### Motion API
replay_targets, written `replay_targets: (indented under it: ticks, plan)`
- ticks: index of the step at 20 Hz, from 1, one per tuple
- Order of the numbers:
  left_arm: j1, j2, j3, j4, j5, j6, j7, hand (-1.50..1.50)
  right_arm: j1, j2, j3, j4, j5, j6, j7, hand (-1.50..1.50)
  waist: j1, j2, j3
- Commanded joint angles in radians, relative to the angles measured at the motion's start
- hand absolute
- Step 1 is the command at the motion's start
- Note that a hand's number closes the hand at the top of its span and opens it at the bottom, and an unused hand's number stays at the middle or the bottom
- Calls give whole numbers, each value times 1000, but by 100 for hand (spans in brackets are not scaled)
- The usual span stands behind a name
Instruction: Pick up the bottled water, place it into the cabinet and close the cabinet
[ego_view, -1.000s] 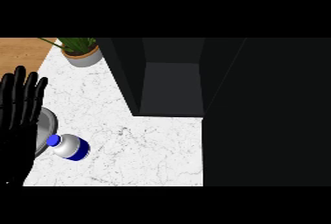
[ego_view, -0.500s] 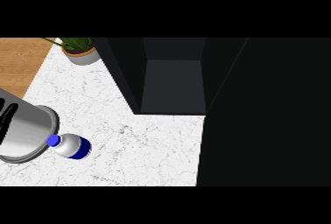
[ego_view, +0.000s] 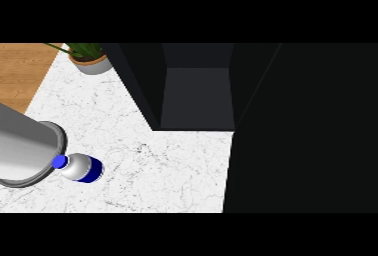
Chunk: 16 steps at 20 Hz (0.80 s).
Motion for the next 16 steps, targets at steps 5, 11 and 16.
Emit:
replay_targets:
  ticks: [5,11,16]
  plan:
    - [63,-34,99,-17,48,-81,77,-150,-26,31,69,-66,50,-30,93,-150,-3,2,1]
    - [-10,-60,72,120,-113,-161,37,-150,-102,46,127,-110,105,-85,215,-150,-7,4,-1]
    - [-81,-97,25,152,-234,-130,44,-150,-57,49,216,-113,164,-109,194,-150,-15,4,-1]
